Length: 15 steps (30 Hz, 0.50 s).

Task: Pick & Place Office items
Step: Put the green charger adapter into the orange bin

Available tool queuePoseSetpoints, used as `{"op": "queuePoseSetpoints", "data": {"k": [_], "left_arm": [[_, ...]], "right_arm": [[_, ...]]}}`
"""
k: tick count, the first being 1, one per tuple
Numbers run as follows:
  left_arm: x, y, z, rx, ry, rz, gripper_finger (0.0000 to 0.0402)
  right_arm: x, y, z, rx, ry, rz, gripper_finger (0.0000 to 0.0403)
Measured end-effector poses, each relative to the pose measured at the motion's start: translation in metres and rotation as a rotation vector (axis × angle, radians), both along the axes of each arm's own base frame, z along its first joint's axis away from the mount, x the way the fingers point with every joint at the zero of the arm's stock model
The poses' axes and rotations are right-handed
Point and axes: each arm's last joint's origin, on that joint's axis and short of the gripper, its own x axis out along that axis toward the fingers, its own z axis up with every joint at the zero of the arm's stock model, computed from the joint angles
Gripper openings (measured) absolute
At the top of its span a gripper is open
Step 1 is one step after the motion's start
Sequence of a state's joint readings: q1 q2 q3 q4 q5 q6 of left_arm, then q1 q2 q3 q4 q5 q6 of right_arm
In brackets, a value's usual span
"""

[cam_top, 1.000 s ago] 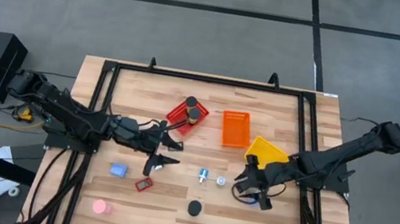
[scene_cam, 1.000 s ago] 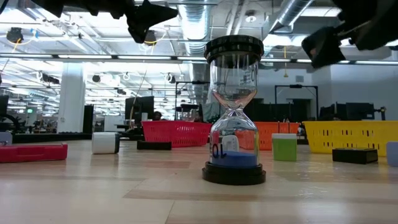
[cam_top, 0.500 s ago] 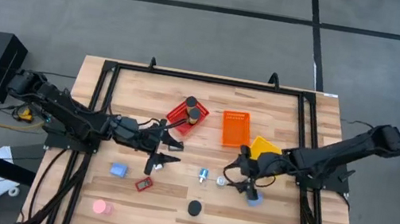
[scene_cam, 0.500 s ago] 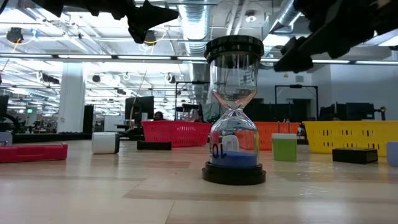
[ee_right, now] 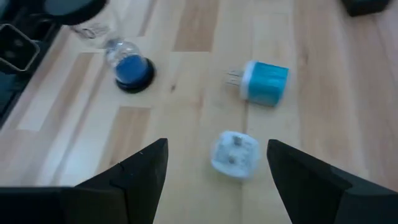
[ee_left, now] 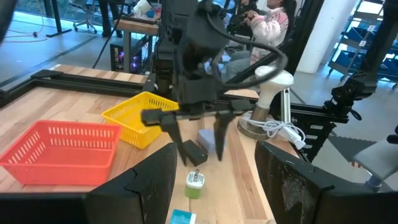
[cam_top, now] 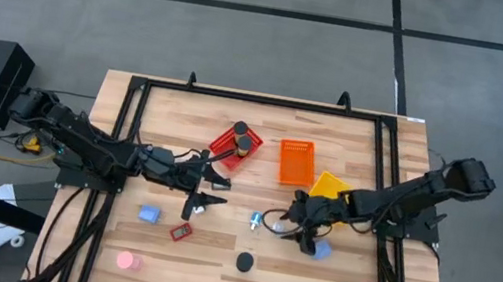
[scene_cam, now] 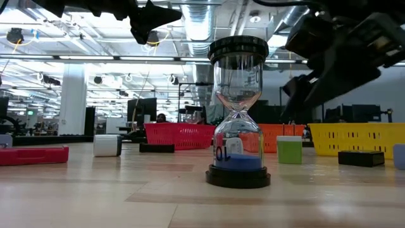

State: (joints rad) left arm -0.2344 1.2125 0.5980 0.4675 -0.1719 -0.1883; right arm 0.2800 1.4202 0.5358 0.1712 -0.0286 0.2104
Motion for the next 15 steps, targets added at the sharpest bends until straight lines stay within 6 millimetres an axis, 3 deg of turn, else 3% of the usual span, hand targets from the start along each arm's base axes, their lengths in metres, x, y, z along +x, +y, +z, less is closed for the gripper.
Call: {"op": "queuePoseSetpoints", "data": {"k": [15], "left_arm": [[0.000, 0.000, 0.000, 0.000, 0.000, -0.001, 0.0214]], "right_arm": [[0.019, 0.006, -0.042, -0.038, 0.117, -0.037, 0.0265]]}}
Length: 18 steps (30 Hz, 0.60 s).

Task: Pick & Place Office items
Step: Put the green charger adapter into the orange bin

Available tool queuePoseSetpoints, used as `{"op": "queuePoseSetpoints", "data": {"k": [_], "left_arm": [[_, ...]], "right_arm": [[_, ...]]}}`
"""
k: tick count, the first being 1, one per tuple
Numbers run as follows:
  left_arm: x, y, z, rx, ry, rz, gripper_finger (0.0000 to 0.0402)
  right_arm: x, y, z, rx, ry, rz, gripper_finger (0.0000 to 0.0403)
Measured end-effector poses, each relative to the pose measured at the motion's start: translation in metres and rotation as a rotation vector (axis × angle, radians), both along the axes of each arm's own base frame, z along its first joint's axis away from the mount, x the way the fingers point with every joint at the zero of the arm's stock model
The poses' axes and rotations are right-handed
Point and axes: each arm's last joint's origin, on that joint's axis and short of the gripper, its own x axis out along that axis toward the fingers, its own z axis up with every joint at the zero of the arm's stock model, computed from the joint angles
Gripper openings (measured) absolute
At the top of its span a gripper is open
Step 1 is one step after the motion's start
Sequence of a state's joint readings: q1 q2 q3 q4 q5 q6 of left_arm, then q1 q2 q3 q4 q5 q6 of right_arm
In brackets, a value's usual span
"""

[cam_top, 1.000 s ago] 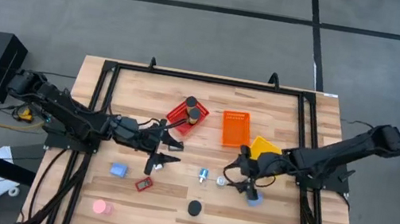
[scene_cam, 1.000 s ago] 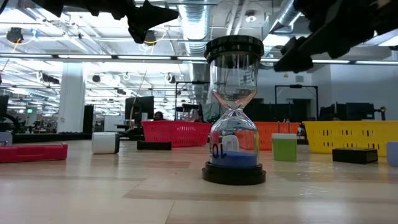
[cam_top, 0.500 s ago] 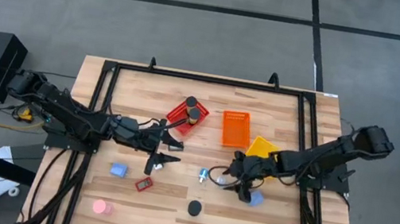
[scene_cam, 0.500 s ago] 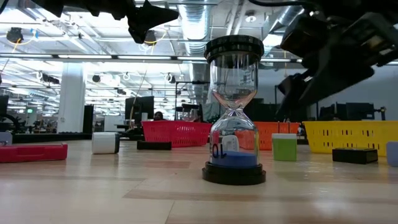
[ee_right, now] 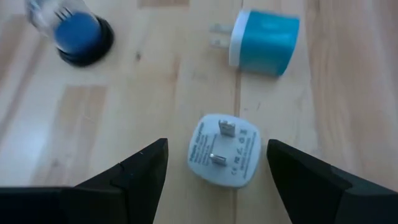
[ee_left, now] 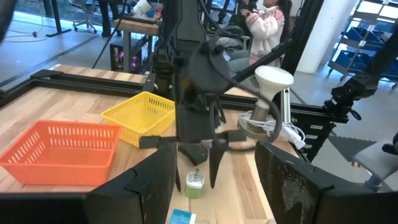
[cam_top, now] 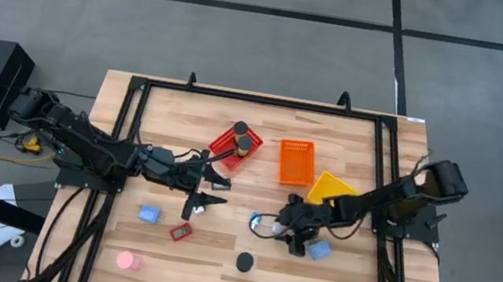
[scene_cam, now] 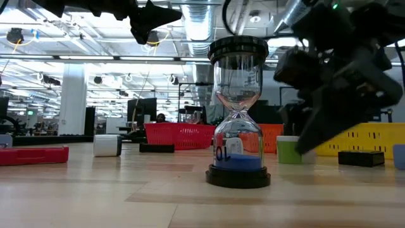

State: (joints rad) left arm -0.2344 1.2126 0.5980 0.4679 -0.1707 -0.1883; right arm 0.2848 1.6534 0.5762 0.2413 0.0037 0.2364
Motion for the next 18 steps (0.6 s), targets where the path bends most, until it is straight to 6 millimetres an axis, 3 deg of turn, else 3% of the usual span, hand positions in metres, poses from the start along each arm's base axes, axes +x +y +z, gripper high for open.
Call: {"op": "queuePoseSetpoints", "data": {"k": [6, 18], "left_arm": [[0.000, 0.000, 0.000, 0.000, 0.000, 0.000, 0.0214], [0.000, 0.000, 0.000, 0.000, 0.000, 0.000, 0.0214]], "right_arm": [[0.012, 0.003, -0.004, -0.008, 0.002, 0.002, 0.0247], [0.016, 0.001, 0.000, -0.017, 0.015, 0.013, 0.0122]]}}
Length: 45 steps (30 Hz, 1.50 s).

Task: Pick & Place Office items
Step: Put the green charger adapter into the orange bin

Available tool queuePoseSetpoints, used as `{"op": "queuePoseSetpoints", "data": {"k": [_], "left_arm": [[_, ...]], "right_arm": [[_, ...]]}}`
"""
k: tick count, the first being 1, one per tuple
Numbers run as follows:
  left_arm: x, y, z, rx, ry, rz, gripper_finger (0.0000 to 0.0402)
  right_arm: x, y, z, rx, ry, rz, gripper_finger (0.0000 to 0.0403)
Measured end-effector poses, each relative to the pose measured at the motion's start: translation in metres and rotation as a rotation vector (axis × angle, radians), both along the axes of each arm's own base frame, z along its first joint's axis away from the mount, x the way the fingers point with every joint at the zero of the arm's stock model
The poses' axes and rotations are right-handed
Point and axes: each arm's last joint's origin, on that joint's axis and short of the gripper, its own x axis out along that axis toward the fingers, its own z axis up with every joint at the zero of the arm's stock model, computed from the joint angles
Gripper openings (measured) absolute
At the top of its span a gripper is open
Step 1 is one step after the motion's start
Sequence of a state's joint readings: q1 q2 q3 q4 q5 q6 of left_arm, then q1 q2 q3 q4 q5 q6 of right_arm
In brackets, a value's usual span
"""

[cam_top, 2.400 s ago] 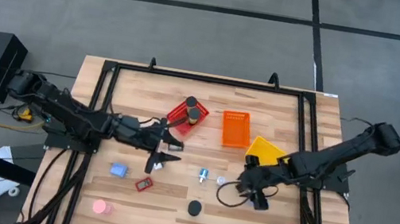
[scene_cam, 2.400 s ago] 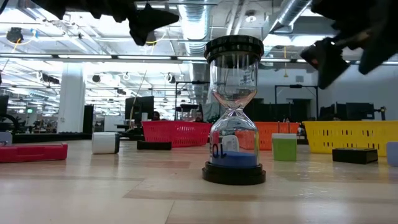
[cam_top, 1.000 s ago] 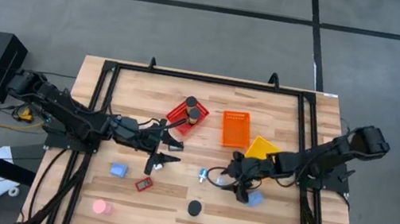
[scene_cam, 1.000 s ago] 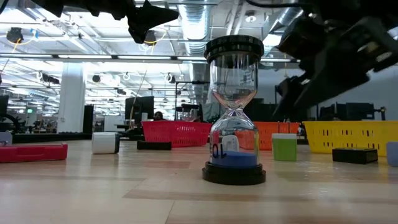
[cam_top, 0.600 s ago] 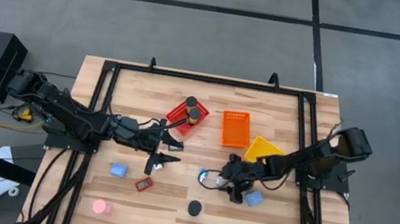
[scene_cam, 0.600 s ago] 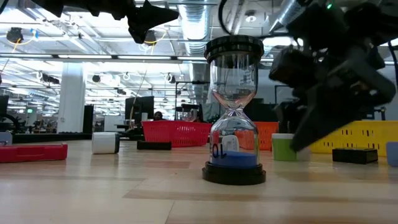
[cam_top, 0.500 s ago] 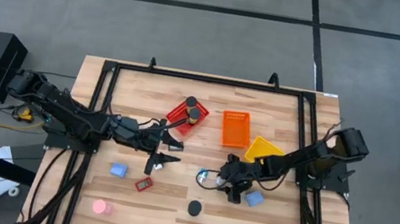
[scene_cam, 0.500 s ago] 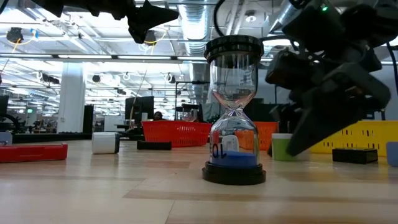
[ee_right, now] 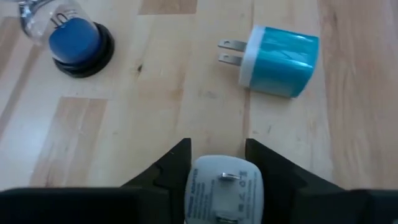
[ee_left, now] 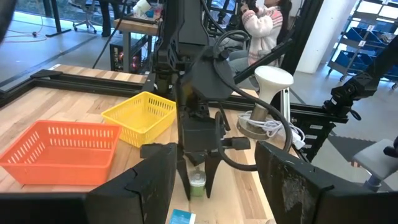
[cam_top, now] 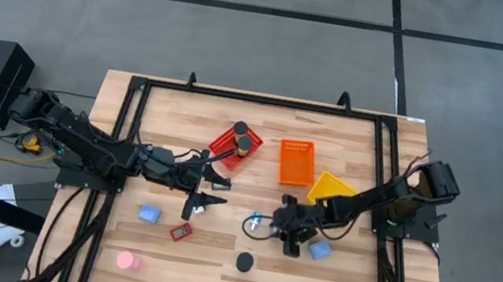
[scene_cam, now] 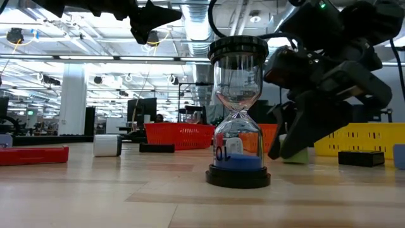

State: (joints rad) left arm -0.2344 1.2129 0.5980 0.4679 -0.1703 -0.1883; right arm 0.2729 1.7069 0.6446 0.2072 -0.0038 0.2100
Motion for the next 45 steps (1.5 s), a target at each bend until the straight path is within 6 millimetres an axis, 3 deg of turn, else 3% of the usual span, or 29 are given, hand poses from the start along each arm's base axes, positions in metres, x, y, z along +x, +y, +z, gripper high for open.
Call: {"op": "queuePoseSetpoints", "data": {"k": [9, 16, 26, 34, 40, 45], "left_arm": [[0.000, 0.000, 0.000, 0.000, 0.000, 0.000, 0.0214], [0.000, 0.000, 0.000, 0.000, 0.000, 0.001, 0.0214], [0.000, 0.000, 0.000, 0.000, 0.000, 0.001, 0.0214], [0.000, 0.000, 0.000, 0.000, 0.000, 0.001, 0.0214], [0.000, 0.000, 0.000, 0.000, 0.000, 0.001, 0.0214], [0.000, 0.000, 0.000, 0.000, 0.000, 0.001, 0.0214]], "right_arm": [[-0.004, -0.010, 0.008, -0.023, 0.019, -0.012, 0.0155], [-0.015, -0.030, 0.025, -0.077, 0.075, -0.027, 0.0122], [-0.035, -0.071, 0.070, -0.147, -0.003, -0.092, 0.0137], [-0.051, -0.114, 0.102, -0.320, -0.121, -0.235, 0.0122], [-0.053, -0.146, 0.091, -0.327, -0.053, -0.354, 0.0142], [-0.045, -0.166, 0.068, -0.316, 0.008, -0.420, 0.0122]]}}
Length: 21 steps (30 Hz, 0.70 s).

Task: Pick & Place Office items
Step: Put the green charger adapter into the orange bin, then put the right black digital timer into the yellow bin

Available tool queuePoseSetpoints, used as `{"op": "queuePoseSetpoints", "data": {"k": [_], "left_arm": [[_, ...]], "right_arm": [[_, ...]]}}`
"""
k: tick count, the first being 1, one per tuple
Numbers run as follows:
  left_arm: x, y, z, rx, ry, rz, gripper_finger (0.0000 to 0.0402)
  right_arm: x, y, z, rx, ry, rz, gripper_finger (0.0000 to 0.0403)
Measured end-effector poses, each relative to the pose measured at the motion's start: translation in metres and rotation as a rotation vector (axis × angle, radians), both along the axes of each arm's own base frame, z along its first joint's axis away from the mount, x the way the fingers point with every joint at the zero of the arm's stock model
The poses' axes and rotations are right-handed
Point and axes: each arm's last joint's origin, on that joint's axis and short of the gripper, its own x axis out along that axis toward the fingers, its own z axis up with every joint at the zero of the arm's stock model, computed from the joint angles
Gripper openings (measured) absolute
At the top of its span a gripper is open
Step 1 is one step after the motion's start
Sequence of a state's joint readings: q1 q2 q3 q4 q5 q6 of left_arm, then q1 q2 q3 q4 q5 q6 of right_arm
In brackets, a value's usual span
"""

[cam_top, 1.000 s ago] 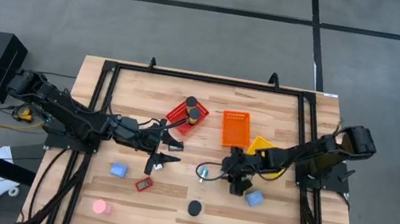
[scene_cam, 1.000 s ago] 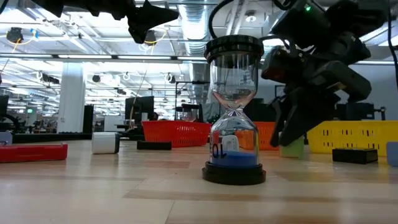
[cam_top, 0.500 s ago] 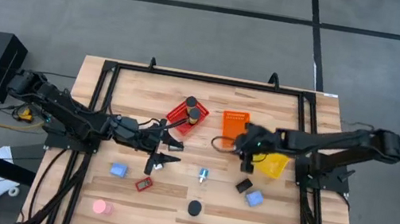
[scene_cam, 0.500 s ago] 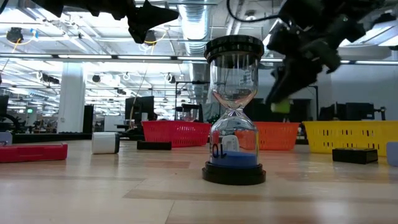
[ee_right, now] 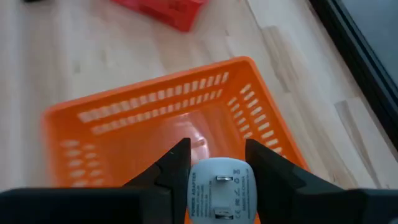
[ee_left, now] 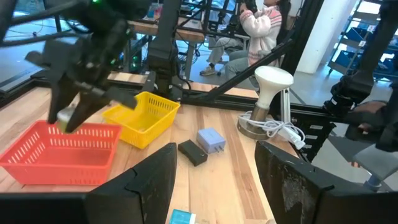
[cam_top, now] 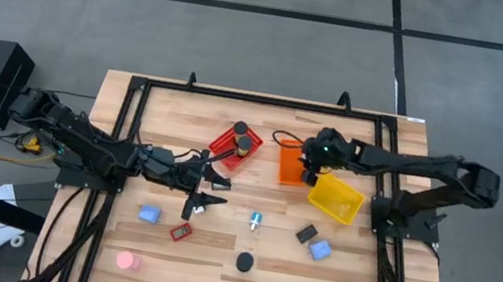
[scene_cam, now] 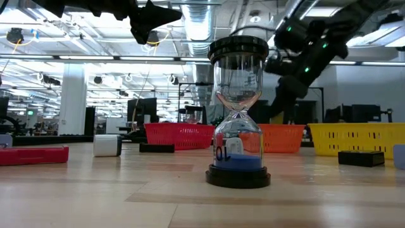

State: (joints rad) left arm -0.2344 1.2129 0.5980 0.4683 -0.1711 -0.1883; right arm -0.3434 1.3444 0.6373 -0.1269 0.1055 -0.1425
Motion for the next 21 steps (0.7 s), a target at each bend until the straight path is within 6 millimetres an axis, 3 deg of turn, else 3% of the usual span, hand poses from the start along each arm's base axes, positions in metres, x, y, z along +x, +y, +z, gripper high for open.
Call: {"op": "queuePoseSetpoints", "data": {"k": [10, 21], "left_arm": [[0.000, 0.000, 0.000, 0.000, 0.000, 0.000, 0.0214], [0.000, 0.000, 0.000, 0.000, 0.000, 0.000, 0.0214]], "right_arm": [[0.017, -0.012, -0.029, 0.046, 0.040, -0.002, 0.0158], [0.018, -0.012, -0.036, 0.012, 0.087, 0.052, 0.0108]]}}
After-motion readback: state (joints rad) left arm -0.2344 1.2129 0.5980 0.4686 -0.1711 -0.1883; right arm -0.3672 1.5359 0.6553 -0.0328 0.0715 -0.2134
